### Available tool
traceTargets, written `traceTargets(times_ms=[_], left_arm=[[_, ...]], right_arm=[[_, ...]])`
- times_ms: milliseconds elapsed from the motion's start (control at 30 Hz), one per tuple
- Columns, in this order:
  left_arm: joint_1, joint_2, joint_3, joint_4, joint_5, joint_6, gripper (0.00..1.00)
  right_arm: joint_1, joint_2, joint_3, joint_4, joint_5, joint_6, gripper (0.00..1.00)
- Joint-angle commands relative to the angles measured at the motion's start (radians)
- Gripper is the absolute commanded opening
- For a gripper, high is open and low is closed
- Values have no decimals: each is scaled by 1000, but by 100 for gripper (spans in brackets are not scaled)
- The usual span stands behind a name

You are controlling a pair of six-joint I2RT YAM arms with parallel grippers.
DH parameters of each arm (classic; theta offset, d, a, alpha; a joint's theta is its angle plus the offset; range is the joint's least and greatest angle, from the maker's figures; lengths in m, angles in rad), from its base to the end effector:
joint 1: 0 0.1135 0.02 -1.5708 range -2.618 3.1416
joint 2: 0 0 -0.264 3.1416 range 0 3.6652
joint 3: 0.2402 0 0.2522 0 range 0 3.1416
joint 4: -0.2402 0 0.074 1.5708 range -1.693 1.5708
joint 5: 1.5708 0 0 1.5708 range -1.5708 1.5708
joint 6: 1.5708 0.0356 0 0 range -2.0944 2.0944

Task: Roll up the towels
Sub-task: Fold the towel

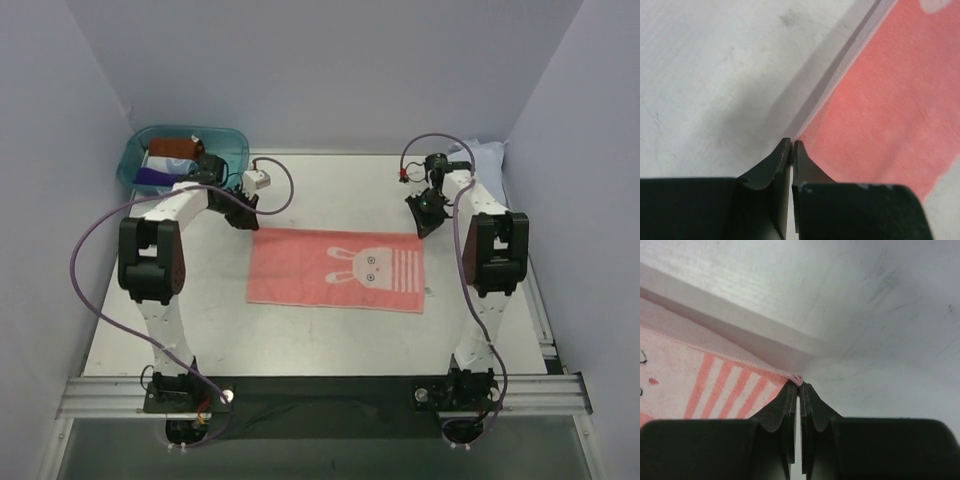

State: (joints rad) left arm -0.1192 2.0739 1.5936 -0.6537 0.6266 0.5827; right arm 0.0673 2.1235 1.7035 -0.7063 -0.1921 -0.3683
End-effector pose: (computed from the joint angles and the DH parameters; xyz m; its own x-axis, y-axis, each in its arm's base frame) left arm 0.4302 -0.0725 0.1916 -0.5627 0.5163 -0.6456 0.7812 0.5876 -0.2109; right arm 0.4521 0.0373 0.1947 -0.7871 -0.4073 -0.4632 -0.4623 0.8867 0.0060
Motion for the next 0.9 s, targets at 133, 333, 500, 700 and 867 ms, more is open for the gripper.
traceTargets(times_ms=[133,333,500,700,867], left_arm=[[20,-302,-248,-32,70,195,0],[20,-416,-420,-54,67,285,0],[20,-486,-524,-72,73,321,0],[18,-476,-587,-81,64,342,0],[19,-359,-541,-54,41,263,0]], right_arm=[[-8,-240,-185,-56,-49,-69,0],[0,-352,-320,-58,-76,-73,0],[54,-459,-477,-59,-84,-63,0],[94,-442,-567,-42,-78,-29,0],[83,-288,-496,-12,-18,14,0]])
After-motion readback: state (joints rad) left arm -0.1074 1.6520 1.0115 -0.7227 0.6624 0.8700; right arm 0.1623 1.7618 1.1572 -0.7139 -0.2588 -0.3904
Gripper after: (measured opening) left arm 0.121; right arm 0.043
